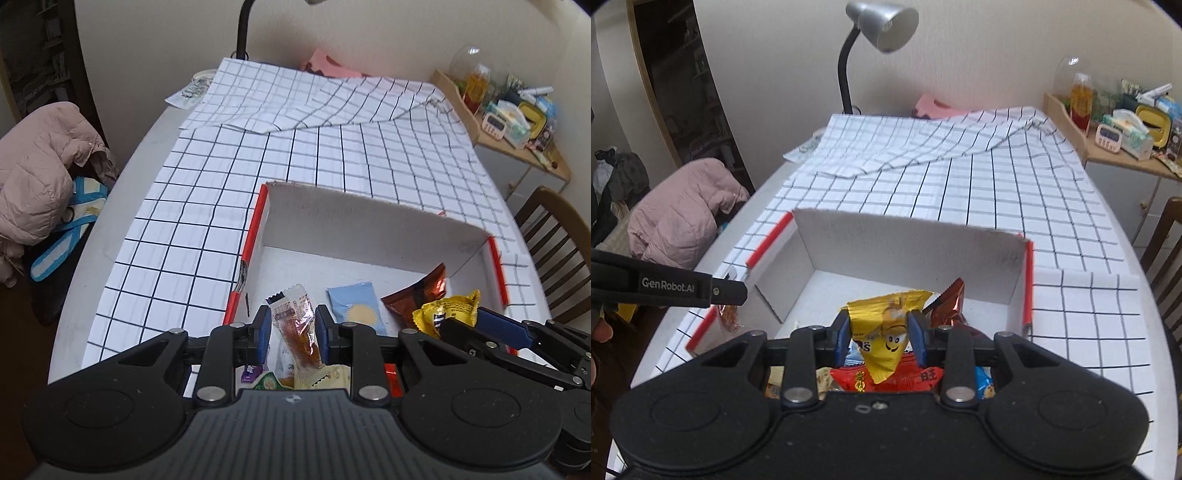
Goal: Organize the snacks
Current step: 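Carry both items into the red box and open both tools to release them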
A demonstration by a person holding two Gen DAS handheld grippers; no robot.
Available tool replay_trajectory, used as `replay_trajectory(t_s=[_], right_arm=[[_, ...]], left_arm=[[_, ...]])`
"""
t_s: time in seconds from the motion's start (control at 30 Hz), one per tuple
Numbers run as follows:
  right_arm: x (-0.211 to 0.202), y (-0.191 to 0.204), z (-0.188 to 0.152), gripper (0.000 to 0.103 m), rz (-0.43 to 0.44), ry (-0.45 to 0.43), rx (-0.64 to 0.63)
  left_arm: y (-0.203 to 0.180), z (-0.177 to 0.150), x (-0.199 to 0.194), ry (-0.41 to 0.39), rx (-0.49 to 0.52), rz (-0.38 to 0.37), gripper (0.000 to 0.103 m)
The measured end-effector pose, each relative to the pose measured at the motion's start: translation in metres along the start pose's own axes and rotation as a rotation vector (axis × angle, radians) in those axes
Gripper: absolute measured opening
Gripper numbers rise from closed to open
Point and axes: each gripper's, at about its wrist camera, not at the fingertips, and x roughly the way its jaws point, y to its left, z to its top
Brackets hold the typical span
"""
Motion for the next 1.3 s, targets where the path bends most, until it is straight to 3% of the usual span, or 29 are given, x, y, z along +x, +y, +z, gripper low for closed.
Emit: replay_trajectory(t_s=[0.33, 0.7, 0.8, 0.87, 1.07, 1.2, 1.3], right_arm=[[0.038, 0.000, -0.004, 0.033, -0.020, 0.086, -0.021], [0.040, -0.004, -0.006, 0.033, -0.001, 0.103, 0.015], [0.035, -0.003, -0.006, 0.034, 0.000, 0.094, 0.014], [0.031, -0.001, -0.006, 0.035, 0.005, 0.091, 0.016], [0.012, 0.003, -0.007, 0.037, 0.022, 0.062, 0.013], [-0.004, 0.004, -0.008, 0.046, 0.031, 0.037, 0.019], [-0.016, 0.008, -0.010, 0.067, 0.026, 0.012, 0.010]], left_arm=[[-0.010, -0.003, 0.035, 0.055, 0.068, 0.042, 0.025], [-0.008, -0.004, 0.041, 0.076, 0.063, 0.032, 0.026], [-0.007, -0.005, 0.037, 0.074, 0.058, 0.021, 0.034], [-0.006, -0.005, 0.033, 0.063, 0.048, 0.012, 0.053], [-0.005, -0.008, 0.013, 0.033, 0.050, -0.011, 0.055], [-0.006, -0.012, -0.002, 0.009, 0.058, -0.018, 0.059], [-0.006, -0.016, -0.014, -0.007, 0.060, -0.025, 0.060]])
